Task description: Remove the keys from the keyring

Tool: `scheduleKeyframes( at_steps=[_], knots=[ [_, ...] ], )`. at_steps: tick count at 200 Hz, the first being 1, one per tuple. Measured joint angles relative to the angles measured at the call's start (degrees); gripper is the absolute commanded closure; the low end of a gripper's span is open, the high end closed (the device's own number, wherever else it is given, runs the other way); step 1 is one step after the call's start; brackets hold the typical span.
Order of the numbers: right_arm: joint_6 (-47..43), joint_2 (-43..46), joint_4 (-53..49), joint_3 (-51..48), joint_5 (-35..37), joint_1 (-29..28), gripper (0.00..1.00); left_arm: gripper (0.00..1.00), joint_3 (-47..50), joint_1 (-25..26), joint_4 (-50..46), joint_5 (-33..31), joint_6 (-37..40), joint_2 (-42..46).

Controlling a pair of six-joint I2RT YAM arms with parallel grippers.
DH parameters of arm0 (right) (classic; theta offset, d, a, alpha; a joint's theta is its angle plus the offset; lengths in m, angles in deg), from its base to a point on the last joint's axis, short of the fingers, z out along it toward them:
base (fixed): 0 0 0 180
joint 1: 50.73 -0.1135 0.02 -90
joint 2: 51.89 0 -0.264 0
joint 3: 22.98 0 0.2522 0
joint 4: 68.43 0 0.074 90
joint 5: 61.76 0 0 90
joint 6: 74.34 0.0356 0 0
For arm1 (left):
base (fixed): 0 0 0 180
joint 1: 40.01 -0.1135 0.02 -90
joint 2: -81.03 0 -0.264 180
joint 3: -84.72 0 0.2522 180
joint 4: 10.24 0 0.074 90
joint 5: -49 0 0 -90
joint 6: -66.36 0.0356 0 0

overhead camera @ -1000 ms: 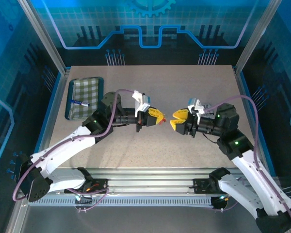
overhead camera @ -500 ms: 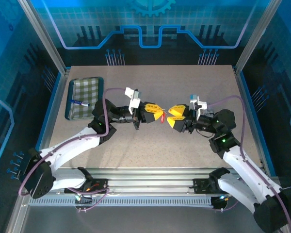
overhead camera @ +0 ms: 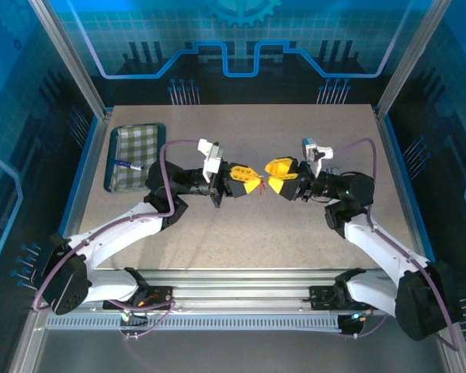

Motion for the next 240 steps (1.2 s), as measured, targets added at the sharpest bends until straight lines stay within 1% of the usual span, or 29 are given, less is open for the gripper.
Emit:
scheduleKeyframes(
  at_steps=[46, 55, 82, 98, 120, 134, 161, 175, 199, 216, 233, 240],
  knots=[
    [1.7, -0.3, 2.1, 1.4, -1.6, -2.8, 0.53, 1.00, 0.0, 0.0, 0.8, 0.4, 0.0, -0.3],
    [1.6, -0.3, 1.8, 1.5, -1.8, -3.2, 0.53, 1.00, 0.0, 0.0, 0.9, 0.5, 0.0, -0.3],
    [1.2, -0.3, 1.3, 1.5, -1.9, -3.8, 0.47, 1.00, 0.0, 0.0, 1.0, 0.7, 0.3, -0.2],
    [0.7, -0.1, 0.5, 1.5, -2.0, -4.0, 0.50, 1.00, 0.0, 0.0, 0.8, 0.9, 0.8, -0.1],
    [-0.9, 0.9, -1.7, 1.5, -1.8, -4.4, 0.51, 1.00, 0.0, 0.0, -0.1, 0.8, 2.4, 0.4],
    [-2.3, 1.9, -3.3, 1.5, -1.7, -4.7, 0.55, 1.00, 0.0, 0.0, -1.1, -0.5, 3.7, 0.9],
    [-5.0, 3.7, -5.8, 1.5, -1.3, -5.1, 0.55, 1.00, 0.1, 0.0, -3.9, -2.7, 5.9, 1.4],
    [-5.7, 4.0, -6.4, 1.5, -1.0, -5.2, 0.61, 1.00, 0.3, 0.0, -5.0, -3.5, 6.7, 1.6],
    [-7.0, 4.1, -8.5, 1.5, -0.5, -5.4, 0.62, 1.00, 0.4, 0.0, -6.7, -4.4, 8.2, 2.1],
    [-9.1, 4.6, -11.3, 1.5, 0.4, -5.7, 0.69, 1.00, 0.4, 0.0, -7.5, -5.2, 9.1, 2.4],
    [-11.5, 5.4, -14.5, 1.5, 1.4, -6.1, 0.74, 1.00, 0.4, 0.0, -8.1, -5.6, 9.5, 2.5],
    [-12.1, 5.7, -15.4, 1.5, 1.6, -6.2, 0.74, 1.00, 0.4, 0.0, -8.2, -5.7, 9.5, 2.5]
  ],
)
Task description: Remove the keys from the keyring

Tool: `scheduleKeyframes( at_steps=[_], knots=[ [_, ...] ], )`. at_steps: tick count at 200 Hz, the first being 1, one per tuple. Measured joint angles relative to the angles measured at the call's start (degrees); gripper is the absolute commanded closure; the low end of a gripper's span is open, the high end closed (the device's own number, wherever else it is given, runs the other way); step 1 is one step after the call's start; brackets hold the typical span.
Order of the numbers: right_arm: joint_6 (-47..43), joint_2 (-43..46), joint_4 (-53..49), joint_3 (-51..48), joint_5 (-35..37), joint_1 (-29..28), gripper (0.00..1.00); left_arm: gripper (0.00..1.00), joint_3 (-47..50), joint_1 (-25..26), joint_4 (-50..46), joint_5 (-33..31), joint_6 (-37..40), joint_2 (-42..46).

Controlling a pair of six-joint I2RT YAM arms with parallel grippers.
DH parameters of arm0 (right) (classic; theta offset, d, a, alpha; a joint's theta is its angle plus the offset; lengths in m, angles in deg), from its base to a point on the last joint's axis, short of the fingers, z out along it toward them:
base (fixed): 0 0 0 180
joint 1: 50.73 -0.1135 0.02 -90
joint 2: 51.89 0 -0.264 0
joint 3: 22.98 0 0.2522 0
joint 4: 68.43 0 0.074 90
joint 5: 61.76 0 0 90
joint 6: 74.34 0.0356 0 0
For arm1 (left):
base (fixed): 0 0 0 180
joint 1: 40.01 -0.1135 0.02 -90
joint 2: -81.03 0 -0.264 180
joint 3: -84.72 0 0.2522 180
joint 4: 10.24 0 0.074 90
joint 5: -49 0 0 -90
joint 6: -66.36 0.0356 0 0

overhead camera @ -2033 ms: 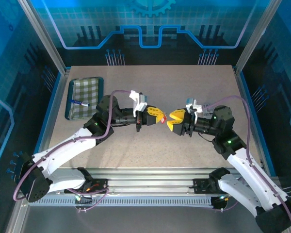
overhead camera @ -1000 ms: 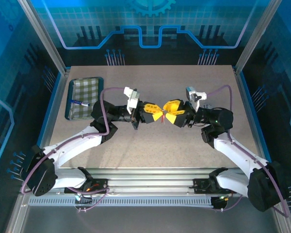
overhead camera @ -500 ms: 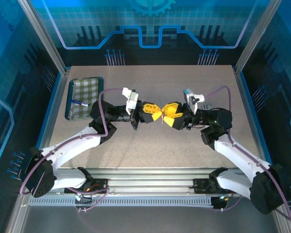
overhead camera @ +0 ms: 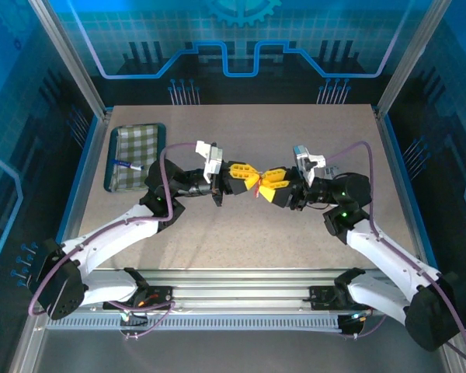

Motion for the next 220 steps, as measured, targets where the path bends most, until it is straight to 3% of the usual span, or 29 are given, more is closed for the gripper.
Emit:
scheduleKeyframes(
  at_steps=[9, 22, 53, 76, 149, 186, 206, 220],
  knots=[
    [-0.5, 0.2, -0.9, 0.0, 0.4, 0.0, 0.73, 1.00, 0.0, 0.0, -0.1, -0.3, 0.1, 0.0],
    [-1.5, 0.3, -1.8, 0.0, 0.8, 0.0, 0.62, 1.00, 0.0, 0.0, -0.1, -0.6, 0.2, 0.0],
    [-2.2, 0.3, -3.1, 0.1, 1.7, -0.2, 0.54, 1.00, 0.5, 0.0, -1.0, -1.5, 1.5, 0.7],
    [-2.6, 0.3, -3.8, 0.1, 1.9, -0.3, 0.61, 1.00, 0.7, 0.0, -1.5, -2.0, 2.6, 1.3],
    [-4.1, 0.0, -5.2, 1.1, 2.8, -1.7, 0.58, 1.00, 0.9, 0.0, -1.6, -2.6, 2.8, 1.6],
    [-4.9, -0.1, -5.9, 1.1, 3.5, -2.0, 0.70, 1.00, 0.9, 0.0, -1.6, -2.8, 2.7, 1.6],
    [-4.3, -0.1, -5.8, 1.1, 3.5, -1.9, 0.49, 1.00, 1.1, 0.0, -1.2, -2.8, 2.6, 1.6],
    [-3.8, -0.2, -4.7, 1.1, 3.4, -1.8, 0.47, 1.00, 1.4, 0.0, -0.7, -2.8, 2.5, 1.6]
  ],
)
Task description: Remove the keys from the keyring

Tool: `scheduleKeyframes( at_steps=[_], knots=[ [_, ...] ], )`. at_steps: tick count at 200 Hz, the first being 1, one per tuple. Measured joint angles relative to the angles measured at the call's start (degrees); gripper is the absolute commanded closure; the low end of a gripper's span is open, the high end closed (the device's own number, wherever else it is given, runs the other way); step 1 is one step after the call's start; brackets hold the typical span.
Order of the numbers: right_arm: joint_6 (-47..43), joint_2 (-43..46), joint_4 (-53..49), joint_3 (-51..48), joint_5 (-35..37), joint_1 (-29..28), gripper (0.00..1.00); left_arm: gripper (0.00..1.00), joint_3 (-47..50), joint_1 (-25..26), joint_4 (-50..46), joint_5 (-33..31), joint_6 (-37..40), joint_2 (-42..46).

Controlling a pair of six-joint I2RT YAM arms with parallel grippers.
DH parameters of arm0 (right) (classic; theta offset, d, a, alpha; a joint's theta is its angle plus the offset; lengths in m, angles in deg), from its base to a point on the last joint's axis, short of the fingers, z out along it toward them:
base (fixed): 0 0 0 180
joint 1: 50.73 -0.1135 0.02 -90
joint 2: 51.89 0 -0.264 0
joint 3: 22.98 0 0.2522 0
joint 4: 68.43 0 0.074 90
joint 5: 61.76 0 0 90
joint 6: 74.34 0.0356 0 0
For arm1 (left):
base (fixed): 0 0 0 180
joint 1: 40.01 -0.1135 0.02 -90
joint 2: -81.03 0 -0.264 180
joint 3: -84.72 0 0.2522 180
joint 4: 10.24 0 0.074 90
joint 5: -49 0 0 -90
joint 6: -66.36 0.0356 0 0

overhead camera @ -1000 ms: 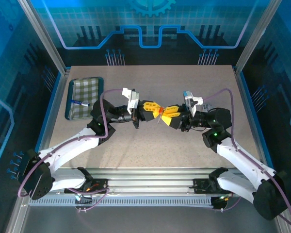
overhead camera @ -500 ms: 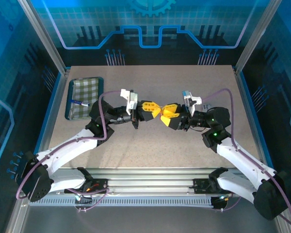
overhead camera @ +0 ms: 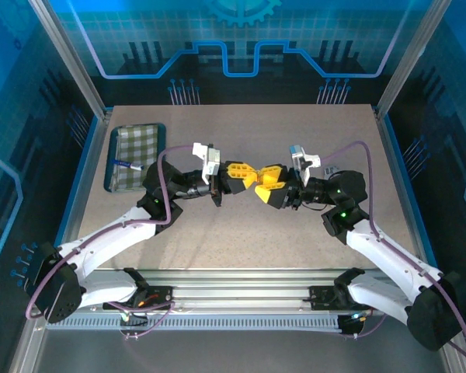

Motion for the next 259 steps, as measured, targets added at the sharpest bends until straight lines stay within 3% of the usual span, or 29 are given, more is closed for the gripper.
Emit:
scheduleKeyframes(
  at_steps=[23, 53, 73, 110, 155, 189, 238, 259],
  knots=[
    [2.0, -0.1, 3.0, -0.2, -0.2, 0.5, 0.55, 1.00, 0.2, 0.0, 1.2, 0.0, -1.1, 0.0],
    [4.8, -0.9, 6.9, -1.1, -0.7, 1.7, 0.48, 1.00, 0.2, 0.0, 2.4, 0.0, -1.9, 0.0],
    [5.1, -0.9, 7.6, -2.3, -0.9, 2.6, 0.57, 1.00, 0.4, -0.1, 2.8, 0.0, -2.6, 0.0],
    [-1.8, 3.3, -2.9, -2.4, 1.0, 1.5, 0.62, 1.00, 0.5, -0.3, 2.9, 0.0, -3.0, 0.0],
    [-10.4, 6.0, -12.5, -1.5, 5.3, -2.0, 0.60, 1.00, 0.5, -0.3, 4.0, 0.0, -3.8, 0.0],
    [-14.5, 6.0, -17.0, -0.3, 9.4, -3.8, 0.72, 1.00, 0.5, -0.3, 4.8, 0.0, -4.5, -0.1],
    [-16.3, 6.0, -18.6, 0.2, 13.3, -3.9, 0.68, 1.00, 0.5, -0.3, 5.1, 0.0, -4.5, -0.1],
    [-17.1, 6.0, -19.3, 0.9, 14.3, -4.1, 0.60, 1.00, 0.5, -0.3, 5.2, 0.1, -4.7, -0.2]
  ],
)
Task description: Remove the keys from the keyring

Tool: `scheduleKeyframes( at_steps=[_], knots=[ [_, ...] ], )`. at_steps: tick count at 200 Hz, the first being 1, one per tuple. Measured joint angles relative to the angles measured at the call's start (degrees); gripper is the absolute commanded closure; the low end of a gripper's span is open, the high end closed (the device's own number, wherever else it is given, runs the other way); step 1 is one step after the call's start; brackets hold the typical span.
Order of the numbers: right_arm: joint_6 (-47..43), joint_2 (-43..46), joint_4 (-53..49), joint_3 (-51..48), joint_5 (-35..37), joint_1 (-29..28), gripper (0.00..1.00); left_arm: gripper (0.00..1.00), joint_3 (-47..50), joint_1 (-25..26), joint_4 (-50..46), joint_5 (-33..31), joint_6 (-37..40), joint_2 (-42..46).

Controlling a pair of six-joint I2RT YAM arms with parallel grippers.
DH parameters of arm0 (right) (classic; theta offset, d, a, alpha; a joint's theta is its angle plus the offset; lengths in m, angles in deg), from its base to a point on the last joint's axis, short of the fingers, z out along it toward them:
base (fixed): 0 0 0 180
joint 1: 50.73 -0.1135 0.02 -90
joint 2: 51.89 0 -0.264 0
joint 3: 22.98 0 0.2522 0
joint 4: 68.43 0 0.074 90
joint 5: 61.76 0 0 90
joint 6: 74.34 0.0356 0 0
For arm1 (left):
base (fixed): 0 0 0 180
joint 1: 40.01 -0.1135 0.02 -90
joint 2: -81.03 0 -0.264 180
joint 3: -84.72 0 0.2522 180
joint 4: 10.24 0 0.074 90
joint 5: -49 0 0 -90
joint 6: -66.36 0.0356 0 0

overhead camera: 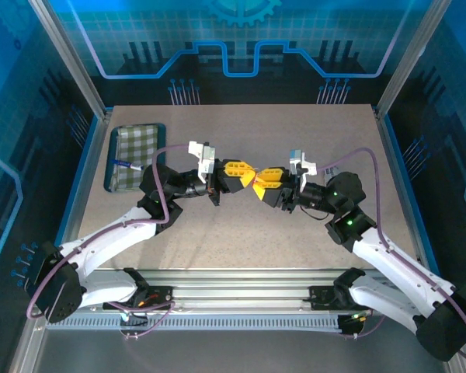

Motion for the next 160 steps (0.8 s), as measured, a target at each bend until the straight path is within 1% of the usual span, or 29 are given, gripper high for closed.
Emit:
scheduleKeyframes(
  at_steps=[13, 37, 59, 84, 107, 123, 138, 160],
  knots=[
    [-0.5, 0.0, -0.3, 0.6, 0.7, -0.3, 0.58, 1.00, 0.0, 0.0, 0.0, 0.1, -0.2, -0.1],
    [-1.6, 0.0, -1.3, 1.9, 1.8, -0.7, 0.57, 1.00, 0.0, 0.0, 0.1, 0.2, -0.8, -0.1],
    [-2.9, 0.3, -2.1, 2.2, 3.6, -1.4, 0.52, 1.00, 0.0, 0.0, 0.2, 0.3, -1.1, -0.3],
    [-4.2, 0.5, -2.9, 2.2, 5.2, -2.0, 0.52, 1.00, 0.0, 0.0, 0.2, 0.3, -1.3, -0.5],
    [-4.7, 0.5, -3.0, 2.2, 5.6, -2.0, 0.54, 1.00, 0.0, 0.0, 0.2, 0.3, -1.3, -0.5],
    [-4.8, 0.5, -2.8, 2.2, 5.6, -2.2, 0.54, 1.00, 0.0, 0.0, 0.2, 0.3, -1.3, -0.5],
    [-4.6, 0.4, -2.0, 2.2, 5.5, -2.3, 0.62, 1.00, 0.0, 0.0, 0.4, 0.3, -1.3, -0.7],
    [-4.1, 0.0, -1.0, 2.2, 5.2, -2.4, 0.64, 1.00, 0.0, 0.0, 0.7, 0.3, -1.3, -0.8]
  ],
)
